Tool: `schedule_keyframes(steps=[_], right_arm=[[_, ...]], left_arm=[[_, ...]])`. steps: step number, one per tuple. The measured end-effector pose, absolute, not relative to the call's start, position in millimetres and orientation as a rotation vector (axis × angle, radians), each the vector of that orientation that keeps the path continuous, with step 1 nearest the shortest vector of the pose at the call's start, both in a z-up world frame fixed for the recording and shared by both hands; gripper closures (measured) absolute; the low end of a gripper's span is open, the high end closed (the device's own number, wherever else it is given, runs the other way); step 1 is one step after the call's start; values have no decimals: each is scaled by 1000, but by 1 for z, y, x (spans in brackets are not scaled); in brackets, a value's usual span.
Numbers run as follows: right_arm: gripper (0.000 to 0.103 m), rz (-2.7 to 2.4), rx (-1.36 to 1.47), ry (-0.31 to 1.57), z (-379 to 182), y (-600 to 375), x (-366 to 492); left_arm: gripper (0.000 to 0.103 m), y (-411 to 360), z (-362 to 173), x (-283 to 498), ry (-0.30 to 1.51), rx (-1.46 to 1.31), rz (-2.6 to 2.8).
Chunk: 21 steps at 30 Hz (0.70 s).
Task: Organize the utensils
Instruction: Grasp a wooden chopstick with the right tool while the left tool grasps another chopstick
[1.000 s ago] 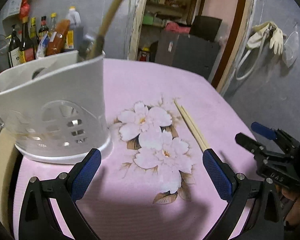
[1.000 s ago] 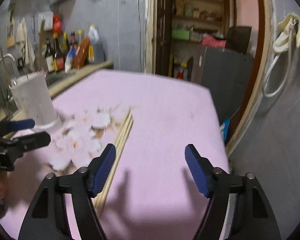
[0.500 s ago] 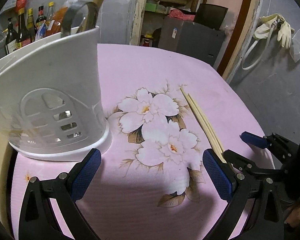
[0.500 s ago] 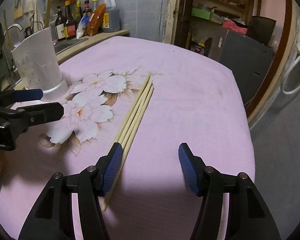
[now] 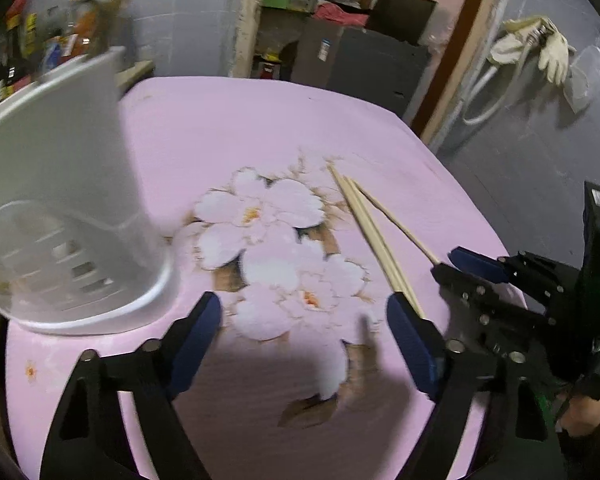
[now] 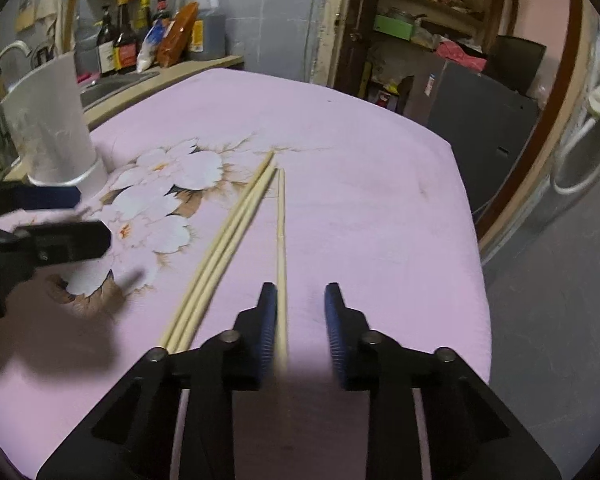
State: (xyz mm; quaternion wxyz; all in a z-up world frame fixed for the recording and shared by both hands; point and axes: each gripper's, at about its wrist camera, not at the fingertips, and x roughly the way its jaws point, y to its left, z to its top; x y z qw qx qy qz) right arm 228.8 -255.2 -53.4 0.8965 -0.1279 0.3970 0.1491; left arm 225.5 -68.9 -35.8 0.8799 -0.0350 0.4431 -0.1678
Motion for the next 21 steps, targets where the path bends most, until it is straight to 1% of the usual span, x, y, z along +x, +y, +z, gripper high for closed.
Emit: schedule_keyframes(steps=[1, 2, 3, 4, 7, 11, 13, 17, 19, 20, 21], right_arm=[[87, 309, -261, 821, -53, -257, 229], [90, 310, -258, 817, -52, -260, 228], [92, 309, -257, 814, -51, -260, 228], [95, 303, -256, 810, -50, -262, 227], [97, 281, -239, 805, -50, -269, 227], [97, 276, -197, 807, -48, -278, 229], [97, 281, -189, 808, -48, -279, 230], [97, 292, -168, 811, -49, -281, 230], [97, 294, -162, 812, -49, -282, 230], [97, 296, -158, 813, -49, -282, 230], [97, 297, -157, 813, -49, -283, 230]], left_arm=[[36, -72, -36, 227, 929, -71, -361], [40, -76, -37, 230, 937, -68, -380], [46, -80, -37, 233, 946, -64, -399], [50, -82, -38, 236, 951, -62, -409], [56, -93, -41, 245, 965, -49, -441], [58, -106, -44, 260, 984, -48, -470], [67, -111, -48, 265, 999, -56, -486], [77, -118, -51, 276, 1016, -57, -493], [86, -119, -51, 279, 1024, -65, -500], [88, -118, -52, 281, 1033, -77, -506], [93, -117, -53, 282, 1038, -88, -508]])
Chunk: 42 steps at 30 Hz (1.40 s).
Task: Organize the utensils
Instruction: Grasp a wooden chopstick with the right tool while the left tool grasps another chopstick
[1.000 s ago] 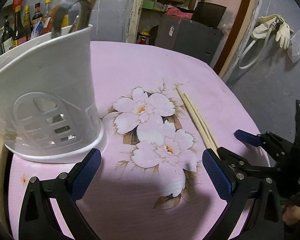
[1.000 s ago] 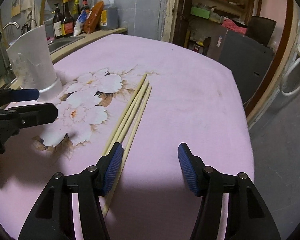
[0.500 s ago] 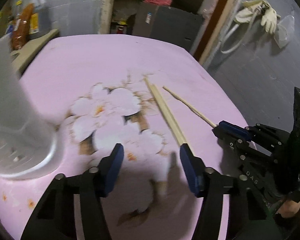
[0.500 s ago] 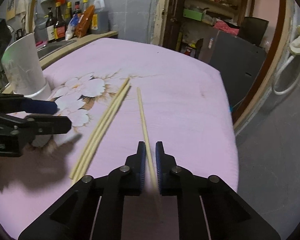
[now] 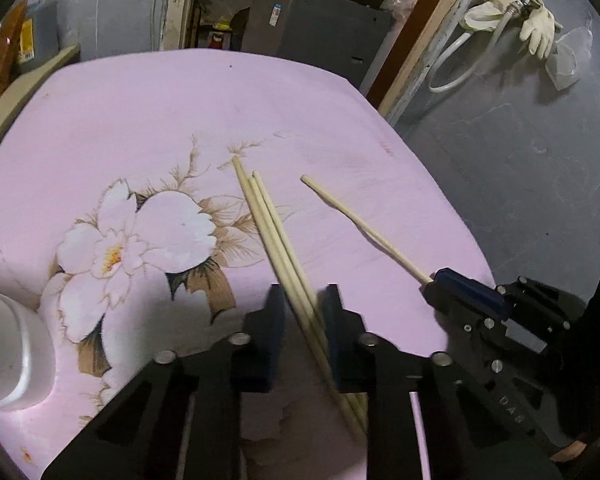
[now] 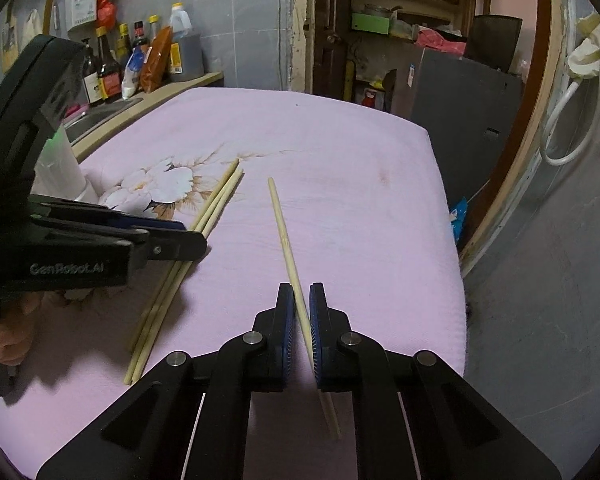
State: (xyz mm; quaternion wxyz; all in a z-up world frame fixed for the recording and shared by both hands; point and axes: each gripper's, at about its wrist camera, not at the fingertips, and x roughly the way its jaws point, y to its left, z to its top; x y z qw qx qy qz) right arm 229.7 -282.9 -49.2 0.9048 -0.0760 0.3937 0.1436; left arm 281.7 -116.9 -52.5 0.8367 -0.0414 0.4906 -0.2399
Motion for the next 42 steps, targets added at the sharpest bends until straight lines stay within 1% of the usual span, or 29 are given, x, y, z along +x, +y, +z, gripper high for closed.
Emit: schedule_keyframes(steps=[2, 4, 21, 42], right_arm=[[97, 301, -156, 817, -50, -282, 230], [97, 306, -154, 818, -50, -282, 229], [99, 336, -123, 824, -47, -274, 206], [99, 376, -101, 879, -51, -263, 191]], left_arm=[[95, -116, -53, 282, 1041, -100, -510], [100, -115, -52, 280, 1042, -127, -509], [100, -52, -41, 240, 1041, -313, -449], [99, -23, -35, 224, 1033, -389, -445]])
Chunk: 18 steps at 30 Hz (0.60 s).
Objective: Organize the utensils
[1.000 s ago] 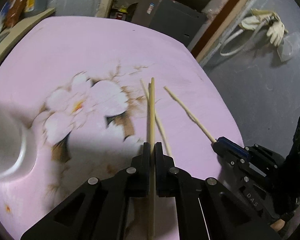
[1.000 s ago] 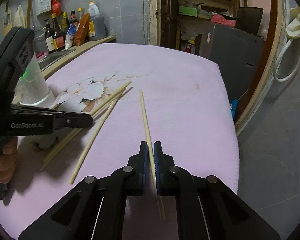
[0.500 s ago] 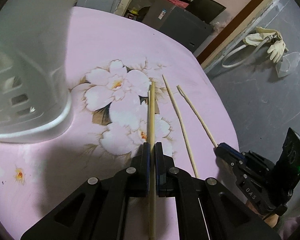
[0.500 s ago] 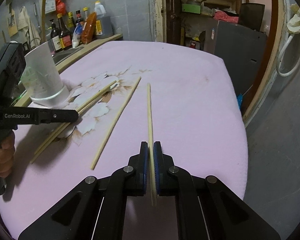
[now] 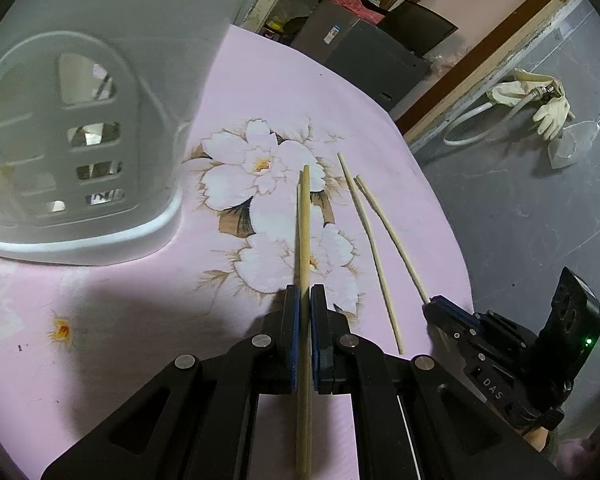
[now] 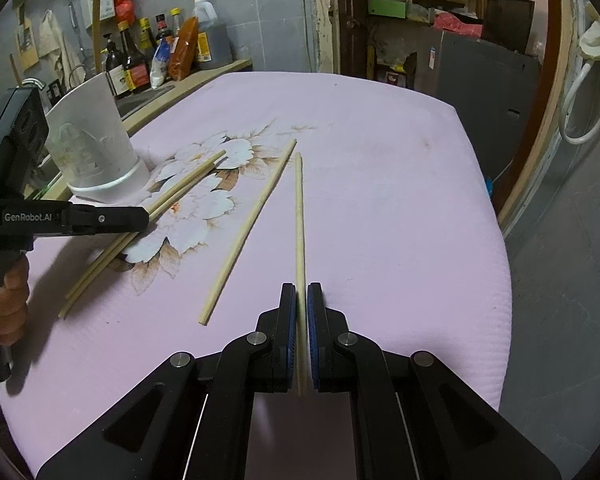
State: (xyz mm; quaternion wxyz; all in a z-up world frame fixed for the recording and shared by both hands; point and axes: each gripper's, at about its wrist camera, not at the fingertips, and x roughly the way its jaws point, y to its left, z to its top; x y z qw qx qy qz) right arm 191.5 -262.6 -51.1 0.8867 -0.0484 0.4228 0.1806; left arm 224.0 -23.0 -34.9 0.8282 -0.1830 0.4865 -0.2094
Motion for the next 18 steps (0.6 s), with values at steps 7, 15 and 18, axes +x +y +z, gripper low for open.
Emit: schedule_keyframes(steps=[7, 15, 18], right_arm=[[99, 390, -104, 887, -52, -257, 189], [98, 390, -112, 896, -50, -255, 192], [97, 386, -122, 901, -49, -253, 201]], left_arm=[[99, -18, -37, 224, 1033, -413, -446], [99, -4, -36, 220, 1016, -406, -407], [99, -6, -33, 222, 1015, -362, -399]])
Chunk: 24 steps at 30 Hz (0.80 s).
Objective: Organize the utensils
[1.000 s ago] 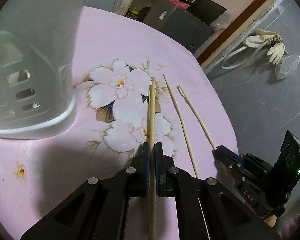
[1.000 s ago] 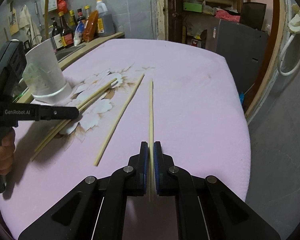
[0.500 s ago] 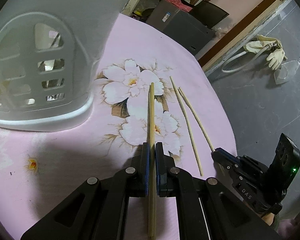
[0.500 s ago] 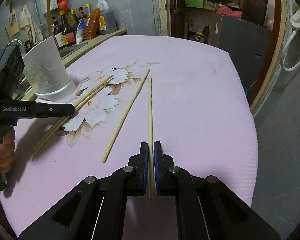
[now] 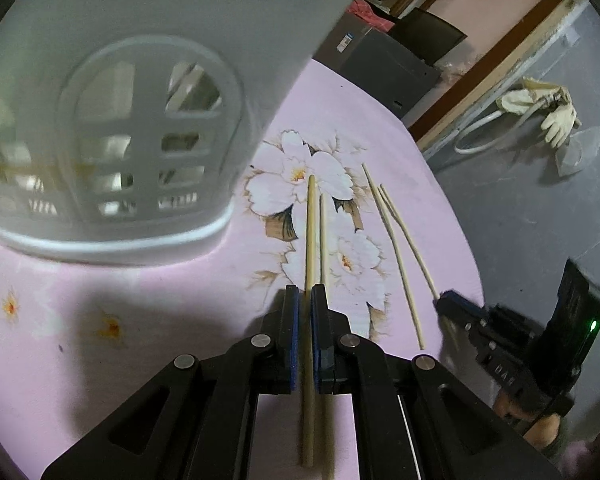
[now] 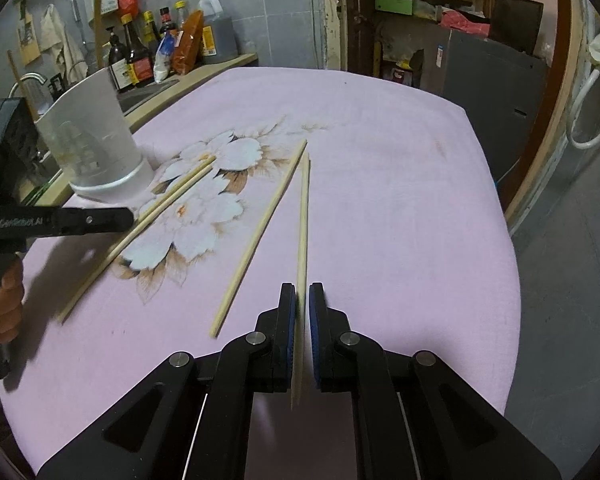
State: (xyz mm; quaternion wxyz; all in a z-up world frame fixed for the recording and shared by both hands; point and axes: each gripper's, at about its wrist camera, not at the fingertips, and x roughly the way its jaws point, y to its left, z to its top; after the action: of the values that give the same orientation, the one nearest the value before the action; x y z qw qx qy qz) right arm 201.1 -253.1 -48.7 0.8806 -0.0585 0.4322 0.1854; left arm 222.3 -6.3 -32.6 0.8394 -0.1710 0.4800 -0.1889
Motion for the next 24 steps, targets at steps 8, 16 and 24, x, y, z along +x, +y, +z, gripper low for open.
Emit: schedule_keyframes(steps=[8, 16, 24], right_arm=[[96, 409, -145, 940, -49, -243, 241], [96, 424, -172, 960, -48, -231, 270], [96, 428, -178, 969, -51, -228, 278]], left_arm=[[99, -18, -29, 232, 1027, -217, -415], [98, -31, -35, 239, 1038, -136, -443], [97, -52, -37, 247, 1059, 2, -421]])
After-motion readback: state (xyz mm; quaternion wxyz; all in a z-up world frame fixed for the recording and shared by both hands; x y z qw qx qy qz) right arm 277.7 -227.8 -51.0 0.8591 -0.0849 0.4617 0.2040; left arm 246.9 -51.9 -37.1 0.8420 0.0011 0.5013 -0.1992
